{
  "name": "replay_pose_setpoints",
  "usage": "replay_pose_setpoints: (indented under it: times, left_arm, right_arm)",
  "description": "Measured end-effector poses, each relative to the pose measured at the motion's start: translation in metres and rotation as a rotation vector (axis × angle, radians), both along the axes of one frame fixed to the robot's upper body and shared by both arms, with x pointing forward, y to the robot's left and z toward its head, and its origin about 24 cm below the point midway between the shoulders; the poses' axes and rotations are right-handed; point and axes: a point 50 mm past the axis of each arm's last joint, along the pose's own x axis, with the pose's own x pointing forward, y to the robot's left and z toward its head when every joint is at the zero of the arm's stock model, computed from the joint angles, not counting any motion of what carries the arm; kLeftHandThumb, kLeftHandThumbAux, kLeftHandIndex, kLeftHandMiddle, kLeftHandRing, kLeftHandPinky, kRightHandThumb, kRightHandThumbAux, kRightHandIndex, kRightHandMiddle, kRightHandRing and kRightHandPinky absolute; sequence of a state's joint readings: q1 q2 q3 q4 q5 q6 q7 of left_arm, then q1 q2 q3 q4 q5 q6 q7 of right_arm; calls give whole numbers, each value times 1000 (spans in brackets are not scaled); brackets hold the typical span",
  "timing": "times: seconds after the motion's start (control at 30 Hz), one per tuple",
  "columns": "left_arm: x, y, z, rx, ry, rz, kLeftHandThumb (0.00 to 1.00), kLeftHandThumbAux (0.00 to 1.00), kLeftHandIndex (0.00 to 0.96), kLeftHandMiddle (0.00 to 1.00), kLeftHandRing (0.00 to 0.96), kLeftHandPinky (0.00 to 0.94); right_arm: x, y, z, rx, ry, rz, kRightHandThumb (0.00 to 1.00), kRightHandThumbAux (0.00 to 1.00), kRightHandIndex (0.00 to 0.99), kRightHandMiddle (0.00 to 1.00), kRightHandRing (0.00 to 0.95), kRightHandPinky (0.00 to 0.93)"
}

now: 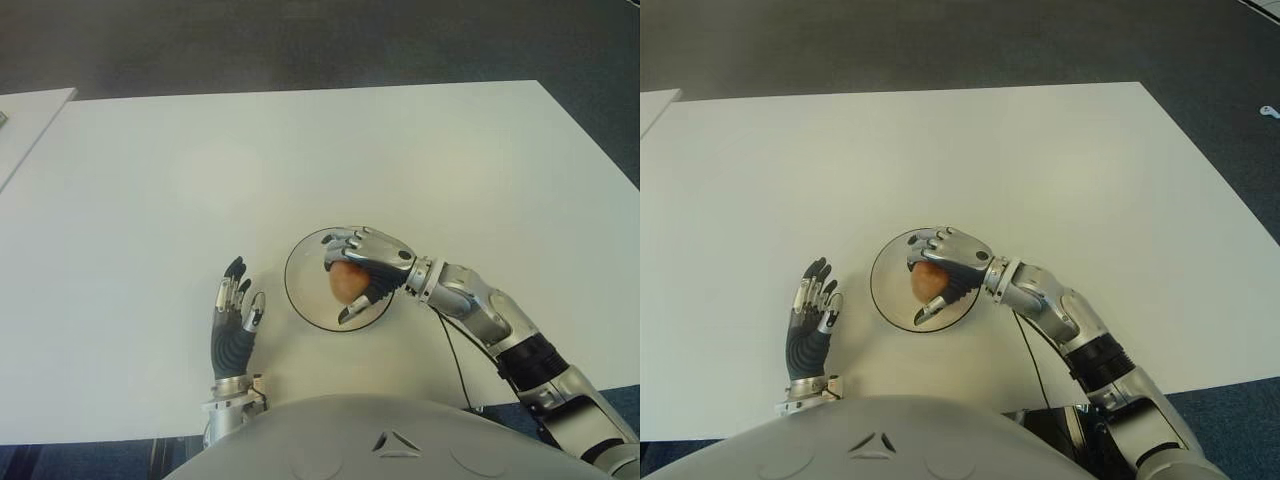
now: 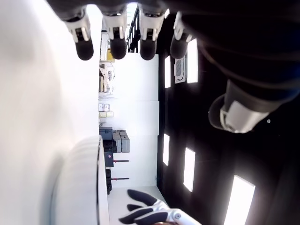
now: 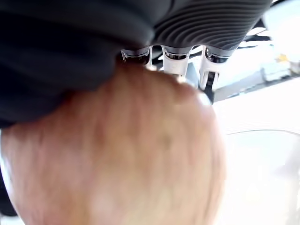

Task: Put the apples into the plate.

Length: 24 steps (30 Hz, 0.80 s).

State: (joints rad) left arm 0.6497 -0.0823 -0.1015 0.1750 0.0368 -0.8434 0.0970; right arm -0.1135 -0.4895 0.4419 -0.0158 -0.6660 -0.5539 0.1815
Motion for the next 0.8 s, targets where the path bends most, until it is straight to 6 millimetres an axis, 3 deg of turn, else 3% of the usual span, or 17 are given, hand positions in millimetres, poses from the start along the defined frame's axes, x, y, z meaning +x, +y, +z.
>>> replay_pose_setpoints:
  times: [0.4, 0.8]
  left_arm:
    - [0, -1, 0, -45, -17, 7, 90, 475, 35, 38, 14, 50]
    - [0, -5, 0, -61, -33, -13, 103, 467, 31, 35, 7, 37]
  right_arm:
    - [-3, -13, 3, 161, 156, -183, 96, 230, 0, 0, 0, 0]
    - [-3, -17, 0, 227, 160, -264, 59, 220, 0, 0, 0, 0]
